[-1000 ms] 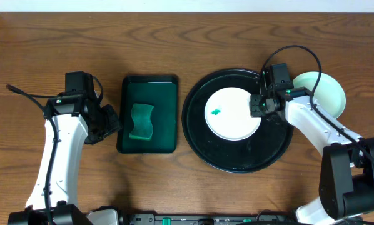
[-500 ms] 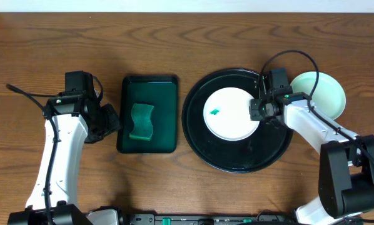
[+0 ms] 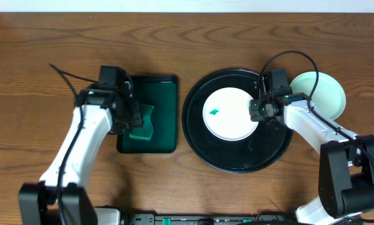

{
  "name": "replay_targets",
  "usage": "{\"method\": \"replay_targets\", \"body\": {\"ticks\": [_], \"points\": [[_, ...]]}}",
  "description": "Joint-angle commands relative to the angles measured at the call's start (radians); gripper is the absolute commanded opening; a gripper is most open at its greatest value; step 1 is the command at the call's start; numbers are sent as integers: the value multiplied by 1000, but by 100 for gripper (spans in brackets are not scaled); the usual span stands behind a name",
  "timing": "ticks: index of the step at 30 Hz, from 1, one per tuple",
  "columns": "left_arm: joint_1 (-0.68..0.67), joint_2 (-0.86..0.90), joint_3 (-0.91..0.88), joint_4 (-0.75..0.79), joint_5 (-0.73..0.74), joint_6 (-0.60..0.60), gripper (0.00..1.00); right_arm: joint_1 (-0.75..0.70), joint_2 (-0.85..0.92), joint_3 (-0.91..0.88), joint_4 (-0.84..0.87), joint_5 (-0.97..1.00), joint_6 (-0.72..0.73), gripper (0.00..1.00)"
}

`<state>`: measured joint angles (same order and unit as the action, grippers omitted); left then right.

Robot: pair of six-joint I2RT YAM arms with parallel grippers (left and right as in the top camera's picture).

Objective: Clean dirty plates on tray and stack at the side
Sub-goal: 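Reach the left gripper down to the green sponge in the tray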

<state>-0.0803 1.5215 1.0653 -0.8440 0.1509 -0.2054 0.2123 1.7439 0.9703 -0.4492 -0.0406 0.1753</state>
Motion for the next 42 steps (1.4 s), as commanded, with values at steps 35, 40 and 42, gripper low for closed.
{"method": "replay_targets", "body": {"ticks": [35, 40, 42], "points": [[-23, 132, -14, 153, -2, -85, 38, 7, 10, -4, 4, -2, 0, 9], [-23, 132, -15, 154, -2, -85, 37, 7, 10, -4, 4, -2, 0, 9], [-23, 132, -16, 154, -2, -88, 37, 8, 10, -4, 4, -2, 0, 9]]}}
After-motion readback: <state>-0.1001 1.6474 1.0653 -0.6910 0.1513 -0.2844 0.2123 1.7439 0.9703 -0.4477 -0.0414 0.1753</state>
